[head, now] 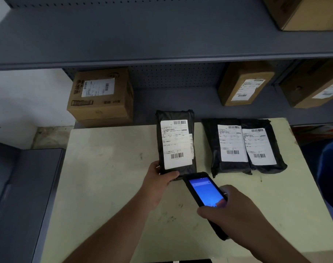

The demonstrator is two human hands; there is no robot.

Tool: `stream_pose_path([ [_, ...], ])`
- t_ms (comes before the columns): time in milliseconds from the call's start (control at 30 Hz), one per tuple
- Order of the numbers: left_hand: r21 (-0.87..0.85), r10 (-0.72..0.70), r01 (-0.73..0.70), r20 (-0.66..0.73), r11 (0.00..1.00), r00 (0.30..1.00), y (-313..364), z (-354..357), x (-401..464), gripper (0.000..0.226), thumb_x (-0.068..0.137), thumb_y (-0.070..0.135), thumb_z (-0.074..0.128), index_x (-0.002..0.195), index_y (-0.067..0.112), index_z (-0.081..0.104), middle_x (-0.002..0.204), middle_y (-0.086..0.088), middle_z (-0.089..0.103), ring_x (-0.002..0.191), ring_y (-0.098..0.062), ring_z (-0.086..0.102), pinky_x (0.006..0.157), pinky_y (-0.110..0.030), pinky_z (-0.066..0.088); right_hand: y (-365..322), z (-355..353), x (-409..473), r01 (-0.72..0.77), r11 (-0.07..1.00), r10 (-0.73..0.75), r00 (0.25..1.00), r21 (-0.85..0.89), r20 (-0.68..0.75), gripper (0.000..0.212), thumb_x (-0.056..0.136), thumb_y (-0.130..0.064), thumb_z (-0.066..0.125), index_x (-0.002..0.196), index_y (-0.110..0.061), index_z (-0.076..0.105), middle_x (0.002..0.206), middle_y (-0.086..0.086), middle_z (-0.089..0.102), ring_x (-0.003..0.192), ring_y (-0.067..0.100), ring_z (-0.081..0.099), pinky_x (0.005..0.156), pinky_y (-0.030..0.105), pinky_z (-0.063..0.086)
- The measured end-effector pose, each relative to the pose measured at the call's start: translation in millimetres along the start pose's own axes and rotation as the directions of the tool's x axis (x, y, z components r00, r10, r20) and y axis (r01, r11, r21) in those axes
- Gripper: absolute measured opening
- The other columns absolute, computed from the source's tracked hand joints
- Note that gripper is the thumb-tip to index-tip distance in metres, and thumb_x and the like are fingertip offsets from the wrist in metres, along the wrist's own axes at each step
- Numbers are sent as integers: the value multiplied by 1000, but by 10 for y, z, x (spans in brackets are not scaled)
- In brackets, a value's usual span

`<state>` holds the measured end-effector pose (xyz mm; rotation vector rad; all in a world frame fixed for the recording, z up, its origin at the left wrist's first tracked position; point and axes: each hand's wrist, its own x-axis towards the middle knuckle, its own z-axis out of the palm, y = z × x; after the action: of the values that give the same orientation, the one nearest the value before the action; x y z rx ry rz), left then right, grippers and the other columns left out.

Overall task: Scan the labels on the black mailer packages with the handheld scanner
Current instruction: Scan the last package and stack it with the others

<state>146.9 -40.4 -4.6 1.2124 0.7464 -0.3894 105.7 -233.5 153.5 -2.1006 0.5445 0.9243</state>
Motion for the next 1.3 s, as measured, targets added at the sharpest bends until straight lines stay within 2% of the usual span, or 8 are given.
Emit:
stream_pose_path([
  [167,-50,-6,8,32,999,999,36,243,-13,49,84,-7,77,123,14,57,124,-10,72,105,-21,75,80,-23,61,126,-199,42,-17,999,19,999,39,-37,41,69,-36,80,100,-21,58,63,-4,62,39,11,49,54,29,47],
  [367,-71,-7,11,58,997,998,41,583,-3,48,85,-4,77,126,11,58,119,-7,75,104,-18,75,82,-24,61,295,-477,70,-19,996,27,996,85,-85,40,70,-33,80,98,-18,56,53,-5,61,38,12,46,51,30,44],
  [533,-89,-15,23,91,996,996,15,891,18,43,87,-2,76,126,6,59,120,-9,76,101,-17,77,80,-22,63,479,-719,93,-53,994,68,985,98,-157,47,68,-38,84,105,-19,61,76,-4,65,45,9,52,50,26,47],
  [833,3,-39,39,205,999,978,-58,1458,87,41,89,8,78,127,5,64,121,-7,78,110,-23,75,94,-32,61,814,-1051,118,-62,977,98,980,204,-172,37,70,-31,81,99,-18,61,53,-7,60,38,11,47,49,29,45],
  [967,38,-59,51,263,998,963,-121,1736,73,25,92,7,74,116,12,72,109,1,82,102,-16,76,88,-26,61,952,-1143,126,-70,967,114,979,245,-169,36,72,-28,82,100,-18,62,50,-7,60,38,11,49,49,28,47],
  [1133,29,-98,94,287,995,953,-213,2087,71,22,92,6,73,113,15,73,96,7,83,82,-7,79,82,-24,62,1089,-1235,167,-76,956,136,971,284,-199,38,69,-32,83,101,-22,63,60,-7,65,38,8,53,51,29,50],
  [1200,35,-106,100,286,994,953,-236,2187,93,21,92,6,74,109,17,73,97,7,83,84,-7,79,80,-23,61,1125,-1274,185,-71,951,140,967,302,-215,36,71,-29,83,100,-23,63,55,-10,64,38,8,52,51,27,49],
  [1300,53,-117,107,258,993,959,-260,2332,128,23,89,10,78,111,15,74,110,0,82,94,-11,78,85,-26,61,1184,-1329,210,-71,947,148,962,314,-228,37,72,-27,83,103,-23,63,61,-3,66,38,8,53,49,25,48],
])
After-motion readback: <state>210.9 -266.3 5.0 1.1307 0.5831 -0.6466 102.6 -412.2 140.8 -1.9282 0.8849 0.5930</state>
